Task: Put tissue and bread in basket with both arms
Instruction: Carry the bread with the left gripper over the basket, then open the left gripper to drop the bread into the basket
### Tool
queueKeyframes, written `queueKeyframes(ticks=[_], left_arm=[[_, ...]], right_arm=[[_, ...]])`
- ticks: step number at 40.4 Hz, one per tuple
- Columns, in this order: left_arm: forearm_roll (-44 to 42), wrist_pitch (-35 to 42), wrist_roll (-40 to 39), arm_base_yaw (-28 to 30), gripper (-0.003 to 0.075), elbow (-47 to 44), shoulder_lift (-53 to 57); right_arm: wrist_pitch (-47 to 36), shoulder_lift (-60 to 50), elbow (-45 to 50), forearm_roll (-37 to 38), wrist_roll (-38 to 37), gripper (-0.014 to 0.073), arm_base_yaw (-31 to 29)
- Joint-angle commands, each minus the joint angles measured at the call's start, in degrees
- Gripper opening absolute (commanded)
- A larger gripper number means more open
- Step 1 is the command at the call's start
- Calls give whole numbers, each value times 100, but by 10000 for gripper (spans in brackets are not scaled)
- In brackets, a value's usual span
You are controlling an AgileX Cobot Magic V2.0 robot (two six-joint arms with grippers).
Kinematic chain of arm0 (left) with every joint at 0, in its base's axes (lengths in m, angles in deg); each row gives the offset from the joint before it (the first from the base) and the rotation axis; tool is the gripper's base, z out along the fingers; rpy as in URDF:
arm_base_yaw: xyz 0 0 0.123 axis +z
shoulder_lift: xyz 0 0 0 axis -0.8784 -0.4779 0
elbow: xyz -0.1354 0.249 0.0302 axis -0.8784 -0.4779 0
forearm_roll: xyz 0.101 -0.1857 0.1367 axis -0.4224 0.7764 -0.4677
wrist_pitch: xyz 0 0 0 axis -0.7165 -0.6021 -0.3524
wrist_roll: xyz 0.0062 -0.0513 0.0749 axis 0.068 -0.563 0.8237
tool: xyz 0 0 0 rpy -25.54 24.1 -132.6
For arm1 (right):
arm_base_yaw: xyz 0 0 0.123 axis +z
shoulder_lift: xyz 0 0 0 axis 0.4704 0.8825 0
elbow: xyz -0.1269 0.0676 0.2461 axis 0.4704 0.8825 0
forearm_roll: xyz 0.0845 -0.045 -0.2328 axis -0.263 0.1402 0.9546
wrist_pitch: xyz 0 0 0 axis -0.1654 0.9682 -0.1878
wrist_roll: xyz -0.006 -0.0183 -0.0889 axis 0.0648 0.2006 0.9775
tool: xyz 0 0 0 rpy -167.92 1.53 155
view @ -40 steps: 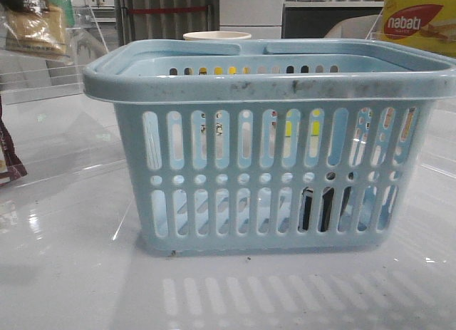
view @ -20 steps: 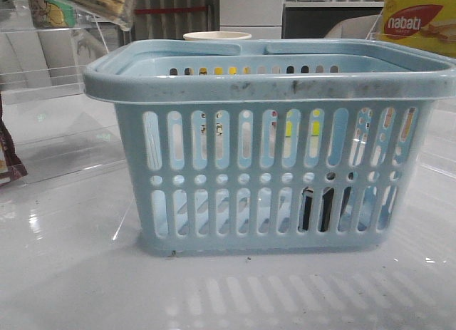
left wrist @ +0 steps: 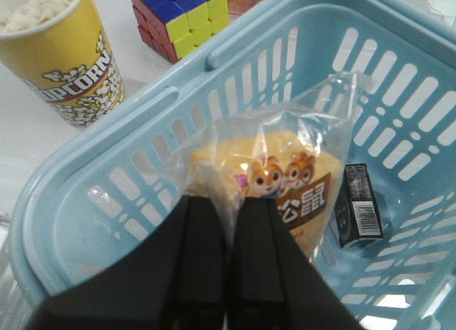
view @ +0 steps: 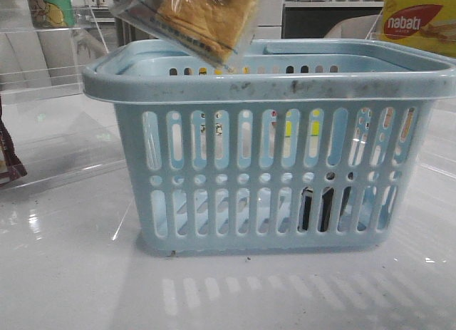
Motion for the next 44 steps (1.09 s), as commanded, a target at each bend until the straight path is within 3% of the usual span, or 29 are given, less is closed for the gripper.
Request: queueKeyframes(ticks=[1,4,9,13,32,44], left_arm=[[23,472,3,-54,106,204,57],[23,472,3,-54,185,204,-5],[23,472,3,-54,443,204,-23],[23,472,3,-54,521,204,-23],[23,443,3,-54,408,204,-23],[11,-203,3,-54,335,204,330]], right_arm=[[-396,23,-157,-99,60,538,-8],[-396,23,-157,-99,60,538,-8],[-396,23,-157,-99,60,538,-8],[-396,23,-157,-99,60,538,-8],[-396,23,-157,-99,60,538,-8],[-396,23,-157,-99,60,538,-8]])
